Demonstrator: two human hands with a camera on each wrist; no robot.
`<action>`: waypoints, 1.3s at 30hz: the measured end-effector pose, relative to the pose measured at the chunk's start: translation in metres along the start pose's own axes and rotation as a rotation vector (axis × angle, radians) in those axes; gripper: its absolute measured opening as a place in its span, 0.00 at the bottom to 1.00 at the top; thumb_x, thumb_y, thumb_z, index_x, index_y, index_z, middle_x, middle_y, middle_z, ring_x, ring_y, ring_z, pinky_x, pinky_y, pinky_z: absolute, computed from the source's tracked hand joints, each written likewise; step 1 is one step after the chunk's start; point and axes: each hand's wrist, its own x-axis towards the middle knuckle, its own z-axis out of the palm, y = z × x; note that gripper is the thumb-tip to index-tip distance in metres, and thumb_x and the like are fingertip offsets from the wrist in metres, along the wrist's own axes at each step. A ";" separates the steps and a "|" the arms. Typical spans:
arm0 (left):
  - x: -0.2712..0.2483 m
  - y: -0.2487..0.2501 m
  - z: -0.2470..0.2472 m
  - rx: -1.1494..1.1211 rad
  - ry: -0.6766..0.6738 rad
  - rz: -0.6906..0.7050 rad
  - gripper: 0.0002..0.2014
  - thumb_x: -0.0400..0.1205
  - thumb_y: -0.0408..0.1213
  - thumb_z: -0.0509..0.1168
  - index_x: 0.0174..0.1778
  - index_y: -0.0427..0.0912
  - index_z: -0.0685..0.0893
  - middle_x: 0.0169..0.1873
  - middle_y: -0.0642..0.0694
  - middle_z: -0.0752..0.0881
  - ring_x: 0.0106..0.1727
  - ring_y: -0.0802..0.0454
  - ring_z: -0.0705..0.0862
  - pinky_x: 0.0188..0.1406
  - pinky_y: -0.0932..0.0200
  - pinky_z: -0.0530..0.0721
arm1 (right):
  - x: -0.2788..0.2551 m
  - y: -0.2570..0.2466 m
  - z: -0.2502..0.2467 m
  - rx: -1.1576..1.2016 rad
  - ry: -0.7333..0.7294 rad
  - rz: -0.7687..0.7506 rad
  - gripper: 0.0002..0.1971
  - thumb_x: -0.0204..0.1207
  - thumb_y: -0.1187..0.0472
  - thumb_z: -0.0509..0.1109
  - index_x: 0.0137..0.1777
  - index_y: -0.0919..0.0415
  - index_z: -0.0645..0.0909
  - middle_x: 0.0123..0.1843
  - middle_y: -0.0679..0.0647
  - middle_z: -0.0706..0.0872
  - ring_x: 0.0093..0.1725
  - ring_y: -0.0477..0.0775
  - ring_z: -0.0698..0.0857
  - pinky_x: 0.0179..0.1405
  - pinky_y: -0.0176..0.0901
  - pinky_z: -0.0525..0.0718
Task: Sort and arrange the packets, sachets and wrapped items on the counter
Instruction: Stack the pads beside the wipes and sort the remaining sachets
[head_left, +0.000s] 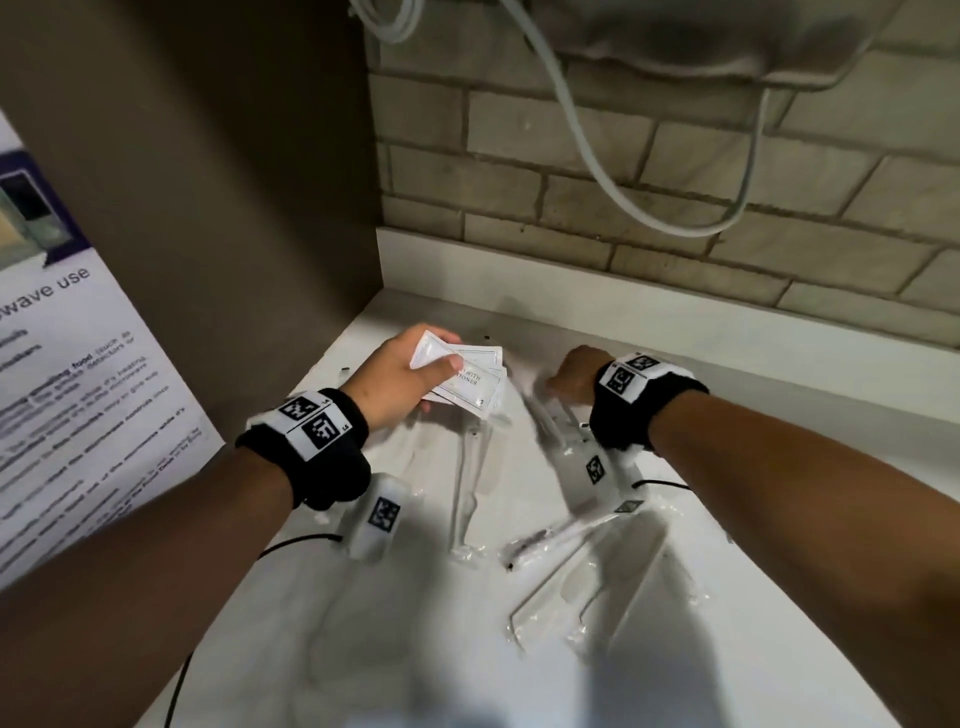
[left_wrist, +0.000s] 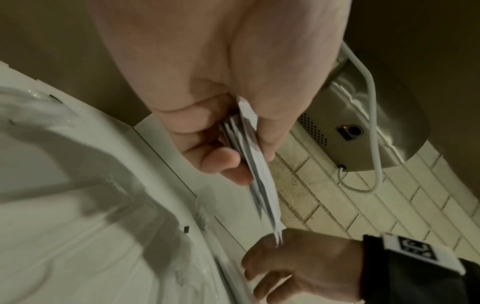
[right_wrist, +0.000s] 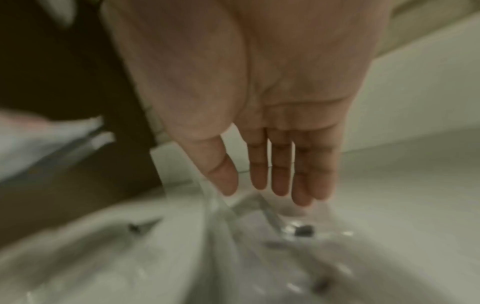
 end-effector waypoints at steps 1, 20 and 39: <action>-0.001 0.001 -0.001 0.000 -0.011 0.005 0.07 0.83 0.36 0.66 0.55 0.50 0.80 0.43 0.47 0.88 0.34 0.54 0.83 0.27 0.60 0.81 | 0.011 0.004 0.008 -0.077 0.002 0.020 0.09 0.62 0.46 0.75 0.39 0.47 0.88 0.45 0.55 0.91 0.44 0.61 0.91 0.49 0.49 0.89; -0.034 0.021 0.028 -0.224 -0.106 -0.180 0.12 0.85 0.38 0.63 0.64 0.45 0.73 0.47 0.35 0.88 0.27 0.45 0.90 0.13 0.62 0.81 | -0.108 -0.021 -0.029 0.295 0.534 -0.482 0.03 0.73 0.63 0.68 0.42 0.55 0.79 0.43 0.51 0.83 0.44 0.55 0.81 0.46 0.48 0.82; -0.071 0.076 0.098 -0.379 -0.240 -0.075 0.18 0.88 0.49 0.54 0.63 0.40 0.78 0.48 0.37 0.86 0.37 0.41 0.88 0.33 0.48 0.90 | -0.215 0.037 0.002 0.383 0.556 -0.563 0.13 0.76 0.59 0.72 0.60 0.56 0.80 0.48 0.48 0.90 0.42 0.47 0.86 0.47 0.46 0.85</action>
